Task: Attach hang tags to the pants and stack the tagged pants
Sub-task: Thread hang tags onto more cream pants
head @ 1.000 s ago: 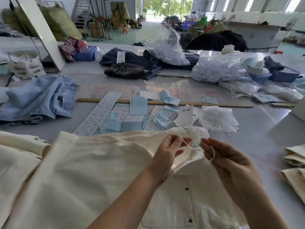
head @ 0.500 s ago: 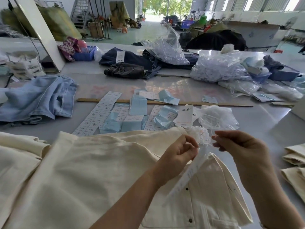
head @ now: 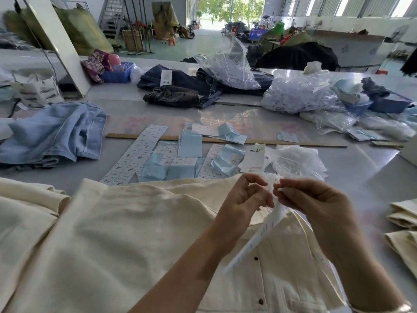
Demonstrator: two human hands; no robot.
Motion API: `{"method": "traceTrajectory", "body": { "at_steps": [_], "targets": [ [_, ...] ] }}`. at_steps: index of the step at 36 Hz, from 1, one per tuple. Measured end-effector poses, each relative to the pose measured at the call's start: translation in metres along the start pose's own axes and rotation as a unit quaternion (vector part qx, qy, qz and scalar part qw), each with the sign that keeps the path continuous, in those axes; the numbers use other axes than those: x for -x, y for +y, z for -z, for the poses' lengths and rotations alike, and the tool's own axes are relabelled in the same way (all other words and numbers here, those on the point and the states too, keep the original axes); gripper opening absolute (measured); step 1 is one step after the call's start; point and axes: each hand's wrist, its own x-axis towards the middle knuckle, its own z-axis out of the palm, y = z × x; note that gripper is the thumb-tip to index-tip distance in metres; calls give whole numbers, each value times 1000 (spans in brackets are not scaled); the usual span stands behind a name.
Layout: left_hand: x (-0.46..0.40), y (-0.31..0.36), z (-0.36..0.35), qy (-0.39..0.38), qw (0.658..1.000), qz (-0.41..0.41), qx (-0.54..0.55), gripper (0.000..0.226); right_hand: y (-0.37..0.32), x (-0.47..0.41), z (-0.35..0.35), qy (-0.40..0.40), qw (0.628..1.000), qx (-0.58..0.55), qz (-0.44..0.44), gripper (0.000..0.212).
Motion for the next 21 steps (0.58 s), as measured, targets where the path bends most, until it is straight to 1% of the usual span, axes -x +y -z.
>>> {"method": "traceTrajectory", "body": {
  "at_steps": [1, 3, 6, 8, 11, 12, 15, 21],
  "targets": [
    [1, 0, 0, 4, 1000, -4, -3, 13, 1, -1, -1, 6, 1000, 10, 7, 19],
    [1, 1, 0, 13, 1000, -13, -4, 14, 5, -2, -4, 17, 999, 34, 23, 19],
    [2, 1, 0, 15, 1000, -22, 7, 15, 9, -3, -7, 29, 999, 30, 21, 19],
    [3, 1, -1, 7, 1000, -25, 6, 14, 10, -4, -9, 27, 1000, 3, 2, 17],
    [4, 2, -2, 0, 1000, -23, 10, 14, 12, -3, -12, -11, 997, -74, -38, 6],
    [4, 2, -2, 3, 1000, -22, 13, 15, 13, -3, -12, -12, 994, -94, -51, 6],
    [5, 2, 1, 17, 1000, -26, 7, 17, 16, -3, -10, 2, 988, -129, -82, 12],
    [9, -2, 7, 39, 999, -27, -23, 22, 23, 2, -13, 17, 981, -158, -108, 20]
  ]
}}
